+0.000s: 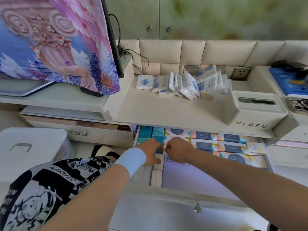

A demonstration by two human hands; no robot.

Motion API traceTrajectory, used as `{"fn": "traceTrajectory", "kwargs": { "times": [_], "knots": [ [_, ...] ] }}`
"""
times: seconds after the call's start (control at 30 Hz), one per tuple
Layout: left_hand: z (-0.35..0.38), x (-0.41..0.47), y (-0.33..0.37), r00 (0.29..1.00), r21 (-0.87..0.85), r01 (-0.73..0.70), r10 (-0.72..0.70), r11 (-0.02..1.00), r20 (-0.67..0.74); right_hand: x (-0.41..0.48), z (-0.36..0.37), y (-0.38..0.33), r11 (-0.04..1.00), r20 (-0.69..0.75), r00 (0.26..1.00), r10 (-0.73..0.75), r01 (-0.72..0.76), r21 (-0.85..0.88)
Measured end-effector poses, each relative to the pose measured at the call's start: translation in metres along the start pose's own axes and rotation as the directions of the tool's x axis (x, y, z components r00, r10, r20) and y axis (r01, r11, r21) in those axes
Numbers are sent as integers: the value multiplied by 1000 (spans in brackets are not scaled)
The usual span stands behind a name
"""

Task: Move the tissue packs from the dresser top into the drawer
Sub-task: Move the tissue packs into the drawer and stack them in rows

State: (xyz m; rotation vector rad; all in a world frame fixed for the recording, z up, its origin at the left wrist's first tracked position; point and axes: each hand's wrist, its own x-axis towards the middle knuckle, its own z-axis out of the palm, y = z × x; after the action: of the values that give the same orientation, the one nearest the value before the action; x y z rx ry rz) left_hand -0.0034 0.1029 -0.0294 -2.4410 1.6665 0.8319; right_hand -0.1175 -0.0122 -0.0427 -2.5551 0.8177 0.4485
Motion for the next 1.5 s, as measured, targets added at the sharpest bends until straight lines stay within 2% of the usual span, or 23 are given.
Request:
{"fn": "traceTrajectory", "kwargs": {
  "times": [0.2,0.43,0.5,0.57,0.63,0.73,0.8,0.97,1.07,1.17,1.27,1.33,1.4,1.43,1.5],
  "knots": [
    [-81,39,13,986,-187,-35,4,982,-165,34,-84,16,991,-196,977,81,-58,123],
    [-147,100,17,958,-96,-41,12,995,-288,82,-148,59,972,-378,903,207,-144,187],
    [-153,122,13,947,-105,-34,-1,994,-320,100,-160,75,981,-456,869,192,-162,105],
    [-157,145,10,936,-92,-22,-12,995,-352,118,-170,89,983,-466,872,150,-181,-24],
    [-163,167,11,926,-71,-34,4,997,-377,136,-180,103,979,-411,901,136,-185,-82],
    [-176,195,16,913,-75,-64,28,995,-406,158,-187,123,981,-307,939,156,-184,-62],
    [-181,211,20,917,-89,-55,15,995,-398,169,-185,131,982,-292,941,169,-186,-31],
    [-180,233,27,950,-115,17,-52,993,-307,184,-160,123,987,-462,885,64,-125,-103],
    [-180,234,29,937,-164,20,-76,986,-341,182,-151,119,995,-563,825,56,-91,-35],
    [-179,229,29,914,-156,20,-81,988,-398,174,-149,117,990,-601,793,101,-22,138],
    [-175,216,31,884,-16,-67,52,998,-464,159,-143,111,955,-593,798,107,83,285],
    [-174,211,37,898,47,-129,137,991,-419,144,-142,109,939,-516,857,9,170,299],
    [-174,210,46,936,64,-119,133,991,-325,131,-151,115,963,-321,937,-135,200,179],
    [-174,211,49,949,94,-92,116,991,-295,126,-161,119,981,-240,958,-155,179,81],
    [-174,213,56,954,186,-40,93,982,-287,118,-189,134,992,-249,964,-93,69,-104]
  ]
}}
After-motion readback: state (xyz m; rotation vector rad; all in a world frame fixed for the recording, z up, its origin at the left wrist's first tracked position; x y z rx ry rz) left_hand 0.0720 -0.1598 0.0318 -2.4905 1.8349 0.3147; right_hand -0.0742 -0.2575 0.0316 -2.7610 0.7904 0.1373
